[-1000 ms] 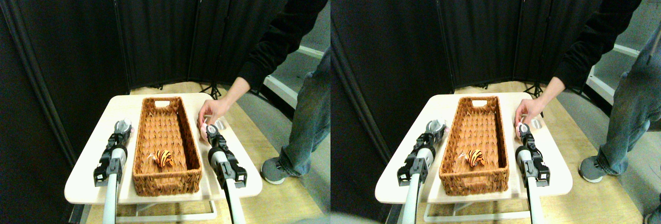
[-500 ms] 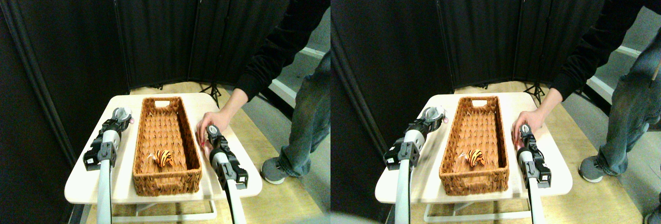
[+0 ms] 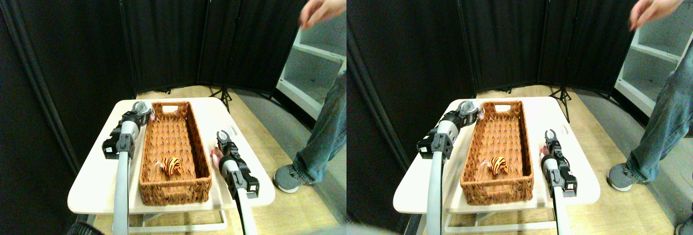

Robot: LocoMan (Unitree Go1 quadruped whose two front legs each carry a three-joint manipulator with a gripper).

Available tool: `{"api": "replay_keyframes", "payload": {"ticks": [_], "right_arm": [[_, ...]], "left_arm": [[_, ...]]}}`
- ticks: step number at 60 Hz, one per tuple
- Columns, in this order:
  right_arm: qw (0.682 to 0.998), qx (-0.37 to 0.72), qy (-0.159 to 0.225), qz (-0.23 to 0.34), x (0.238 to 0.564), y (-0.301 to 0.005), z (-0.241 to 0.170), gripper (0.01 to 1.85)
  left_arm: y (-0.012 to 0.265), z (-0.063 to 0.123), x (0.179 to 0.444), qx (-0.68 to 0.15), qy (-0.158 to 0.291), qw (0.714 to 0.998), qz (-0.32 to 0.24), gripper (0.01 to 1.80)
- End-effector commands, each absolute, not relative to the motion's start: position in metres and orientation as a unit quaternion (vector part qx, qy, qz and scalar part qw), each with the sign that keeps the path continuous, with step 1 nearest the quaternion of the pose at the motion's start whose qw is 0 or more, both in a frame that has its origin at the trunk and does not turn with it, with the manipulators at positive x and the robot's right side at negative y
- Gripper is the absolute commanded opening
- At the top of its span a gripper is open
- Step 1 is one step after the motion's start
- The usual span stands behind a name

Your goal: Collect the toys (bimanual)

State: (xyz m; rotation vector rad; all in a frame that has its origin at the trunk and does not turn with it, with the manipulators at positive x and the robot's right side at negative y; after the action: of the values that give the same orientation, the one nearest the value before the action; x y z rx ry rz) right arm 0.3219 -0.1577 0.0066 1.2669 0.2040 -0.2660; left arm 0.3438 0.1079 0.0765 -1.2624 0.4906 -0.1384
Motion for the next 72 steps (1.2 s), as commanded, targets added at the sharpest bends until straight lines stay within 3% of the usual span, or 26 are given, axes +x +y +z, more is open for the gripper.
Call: {"api": "replay_keyframes", "payload": {"ticks": [1,15,30,36,41,48,59,72], "right_arm": [[0.795,0.591,0.082,-0.108,0.324,-0.156,0.012,0.01],[0.792,0.595,0.082,-0.104,0.321,-0.156,0.013,0.01],[0.789,0.601,0.081,-0.097,0.32,-0.16,0.016,0.01],[0.792,0.598,0.079,-0.092,0.32,-0.161,0.016,0.01],[0.794,0.596,0.08,-0.092,0.32,-0.16,0.016,0.01],[0.79,0.599,0.084,-0.094,0.32,-0.161,0.015,0.01],[0.796,0.592,0.088,-0.088,0.321,-0.164,0.016,0.01],[0.792,0.598,0.091,-0.081,0.321,-0.165,0.02,0.01]], "left_arm": [[0.091,0.087,0.342,-0.602,0.222,0.763,-0.086,0.01],[0.056,0.088,0.334,-0.62,0.237,0.74,-0.104,0.01],[0.056,0.078,0.333,-0.624,0.248,0.735,-0.097,0.01],[0.055,0.078,0.332,-0.624,0.25,0.734,-0.096,0.19],[0.058,0.08,0.33,-0.622,0.259,0.733,-0.095,0.53],[0.064,0.083,0.328,-0.619,0.27,0.732,-0.091,0.75],[0.086,0.083,0.328,-0.611,0.257,0.744,-0.088,0.59],[0.135,0.082,0.33,-0.571,0.218,0.789,-0.061,0.45]]}}
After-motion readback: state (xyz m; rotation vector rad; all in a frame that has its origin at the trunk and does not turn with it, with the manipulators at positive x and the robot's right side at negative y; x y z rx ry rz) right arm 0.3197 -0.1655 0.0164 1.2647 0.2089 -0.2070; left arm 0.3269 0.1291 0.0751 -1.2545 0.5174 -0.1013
